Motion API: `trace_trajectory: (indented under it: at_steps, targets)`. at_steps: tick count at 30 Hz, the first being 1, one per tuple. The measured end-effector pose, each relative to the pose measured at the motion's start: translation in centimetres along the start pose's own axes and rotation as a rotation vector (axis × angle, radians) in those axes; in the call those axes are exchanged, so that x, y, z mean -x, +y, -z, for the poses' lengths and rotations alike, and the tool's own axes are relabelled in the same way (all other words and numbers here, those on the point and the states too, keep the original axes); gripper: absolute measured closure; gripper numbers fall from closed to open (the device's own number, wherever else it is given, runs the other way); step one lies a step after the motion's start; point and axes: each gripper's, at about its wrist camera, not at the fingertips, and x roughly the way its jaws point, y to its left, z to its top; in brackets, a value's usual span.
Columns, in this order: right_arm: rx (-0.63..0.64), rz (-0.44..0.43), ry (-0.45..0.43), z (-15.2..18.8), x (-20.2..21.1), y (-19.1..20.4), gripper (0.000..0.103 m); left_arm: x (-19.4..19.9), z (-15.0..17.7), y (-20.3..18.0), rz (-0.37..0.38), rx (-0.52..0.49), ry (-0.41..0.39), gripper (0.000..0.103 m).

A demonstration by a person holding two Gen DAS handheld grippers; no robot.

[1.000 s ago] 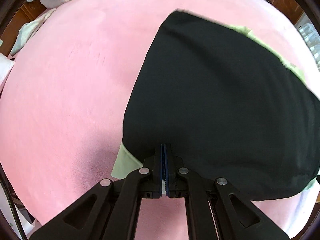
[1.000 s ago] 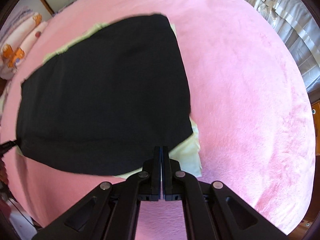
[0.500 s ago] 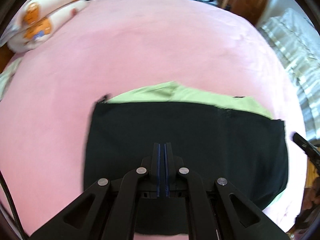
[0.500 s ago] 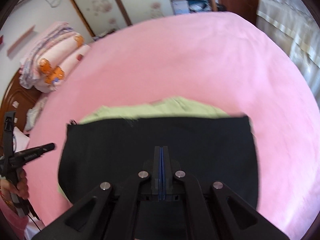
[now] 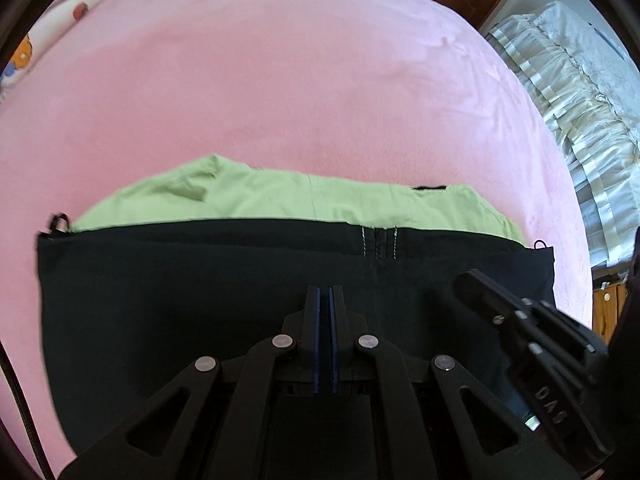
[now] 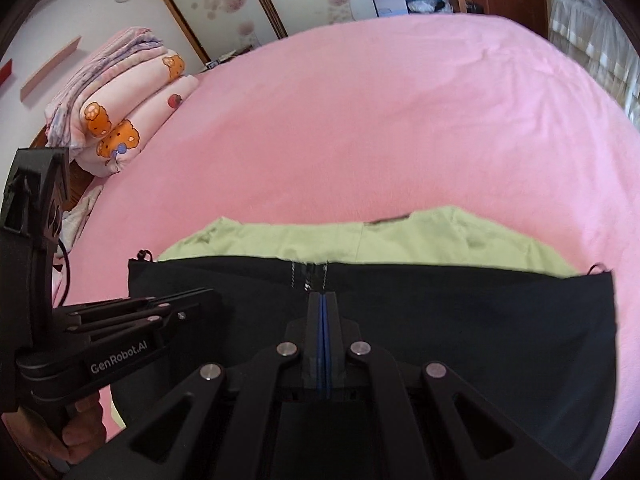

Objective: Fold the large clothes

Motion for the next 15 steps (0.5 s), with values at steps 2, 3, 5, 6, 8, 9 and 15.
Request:
trace_trajectory:
  at_steps: [2, 3, 5, 6, 8, 9, 15]
  targets:
    - [-0.009, -0.003, 0.017, 0.3, -1.1, -0.3, 0.103, -1.1, 0.0, -0.1, 0.024, 0.009, 0.019, 0.101]
    - [-0.013, -0.007, 0.025, 0.5, -1.6, -0.5, 0.103, -1.5, 0.1, -0.3, 0.035, 0.007, 0.027, 0.101]
    - [-0.026, -0.030, 0.040, 0.7, -2.5, -0.8, 0.103, -2.2, 0.2, -0.6, 0.050, -0.001, 0.039, 0.101]
    - [-0.032, -0.039, 0.044, 0.7, -3.1, -0.9, 0.103, -2.8, 0.1, -0.8, 0.057, -0.003, 0.045, 0.101]
    - [-0.042, -0.049, 0.060, 0.8, -4.1, -1.1, 0.103, -3.7, 0.1, -1.2, 0.072, -0.001, 0.055, 0.101]
    - [-0.046, -0.054, 0.066, 0.9, -4.5, -1.2, 0.103, -4.2, 0.2, -1.3, 0.075, -0.001, 0.059, 0.101]
    - [-0.057, -0.071, 0.092, 1.3, -6.5, -1.5, 0.103, -5.9, 0.5, -0.7, 0.085, 0.034, 0.077, 0.101]
